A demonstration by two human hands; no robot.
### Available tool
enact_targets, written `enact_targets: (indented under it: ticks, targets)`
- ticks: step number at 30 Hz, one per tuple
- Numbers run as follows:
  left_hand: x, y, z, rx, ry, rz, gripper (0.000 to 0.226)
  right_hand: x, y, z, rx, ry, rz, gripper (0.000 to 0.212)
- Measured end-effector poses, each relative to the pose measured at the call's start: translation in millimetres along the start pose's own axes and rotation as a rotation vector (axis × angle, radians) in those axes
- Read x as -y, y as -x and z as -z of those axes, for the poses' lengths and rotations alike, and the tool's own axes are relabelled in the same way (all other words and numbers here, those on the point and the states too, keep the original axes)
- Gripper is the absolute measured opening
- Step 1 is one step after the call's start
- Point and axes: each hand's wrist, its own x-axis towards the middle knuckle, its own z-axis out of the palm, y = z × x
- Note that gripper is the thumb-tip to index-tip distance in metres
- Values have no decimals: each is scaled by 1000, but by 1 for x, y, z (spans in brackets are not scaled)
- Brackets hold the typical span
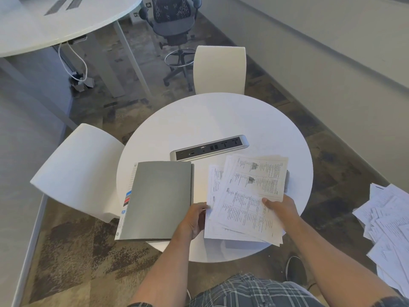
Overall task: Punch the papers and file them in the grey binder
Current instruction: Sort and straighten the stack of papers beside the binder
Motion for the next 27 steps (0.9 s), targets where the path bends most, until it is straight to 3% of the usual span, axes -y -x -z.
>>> enact_targets:
  ticks: [5, 9, 13, 18, 22, 27]
  targets:
    - [-15, -7, -4, 43, 2, 2, 48, 1, 2, 0, 155, -32, 62, 37]
    - [-22, -21, 0, -46, -120, -74, 88, 6, 2, -6, 352, -64, 53, 54]
    - [-38, -10, -19, 20, -182, -201, 69, 18, 0, -18, 419, -50, 36, 51]
    - [-49, -9, -20, -54, -184, -293, 48, 33, -3, -27, 396, -35, 77, 57]
    - [-64, -1, -12, -11, -159, -389, 63, 49, -2, -27, 423, -83, 144, 58]
    - [-76, 11, -7, 32, -190, -468, 60, 68, 5, -32, 410, -44, 231, 51]
